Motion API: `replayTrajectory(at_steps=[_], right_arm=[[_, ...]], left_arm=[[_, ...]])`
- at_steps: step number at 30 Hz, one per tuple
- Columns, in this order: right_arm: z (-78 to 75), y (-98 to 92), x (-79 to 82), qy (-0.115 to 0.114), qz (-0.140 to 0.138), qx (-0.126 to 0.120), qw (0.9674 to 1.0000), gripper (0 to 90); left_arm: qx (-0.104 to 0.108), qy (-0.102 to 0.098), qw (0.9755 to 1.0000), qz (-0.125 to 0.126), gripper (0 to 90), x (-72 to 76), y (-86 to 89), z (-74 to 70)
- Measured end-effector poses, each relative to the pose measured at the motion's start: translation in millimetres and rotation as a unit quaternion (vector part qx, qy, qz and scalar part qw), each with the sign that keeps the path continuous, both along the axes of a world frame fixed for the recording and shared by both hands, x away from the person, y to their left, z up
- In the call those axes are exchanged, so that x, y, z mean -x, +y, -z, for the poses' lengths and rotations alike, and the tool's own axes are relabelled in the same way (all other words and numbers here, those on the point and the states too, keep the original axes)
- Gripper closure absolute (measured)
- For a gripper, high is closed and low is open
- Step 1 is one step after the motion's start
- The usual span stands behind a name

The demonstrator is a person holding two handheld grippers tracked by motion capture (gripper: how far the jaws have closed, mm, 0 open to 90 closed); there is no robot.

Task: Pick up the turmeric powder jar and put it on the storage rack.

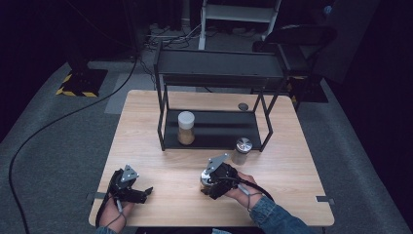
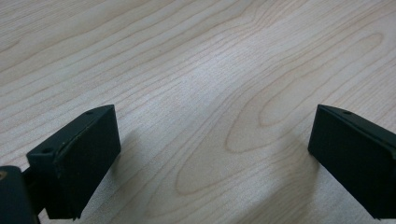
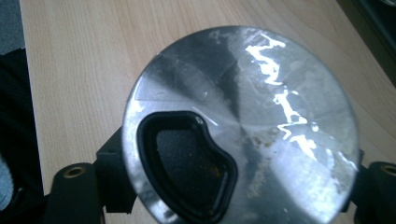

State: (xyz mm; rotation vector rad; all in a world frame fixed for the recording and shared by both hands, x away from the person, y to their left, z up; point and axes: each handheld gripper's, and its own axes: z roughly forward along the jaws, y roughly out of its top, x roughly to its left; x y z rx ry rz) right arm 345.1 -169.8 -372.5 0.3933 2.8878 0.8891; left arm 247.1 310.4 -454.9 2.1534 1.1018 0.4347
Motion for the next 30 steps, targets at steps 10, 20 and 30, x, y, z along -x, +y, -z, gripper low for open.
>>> replayTrajectory(at_steps=[10, 20, 30], right_arm=[[-4.3, 7.6, -0.6, -0.001, -0.001, 0.016, 0.9999, 30.8], [-16.2, 11.6, -1.8, -0.006, -0.003, 0.022, 0.9997, 30.8], [-43.1, 11.7, -8.5, -0.012, 0.002, 0.019, 0.9997, 30.9]], left_arm=[[0.000, 0.000, 1.0000, 0.000, 2.1, -0.1, 0.0, 0.0], [0.000, 0.000, 1.0000, 0.000, 2.1, -0.1, 0.0, 0.0], [0.000, 0.000, 1.0000, 0.000, 2.0, -0.3, 0.0, 0.0]])
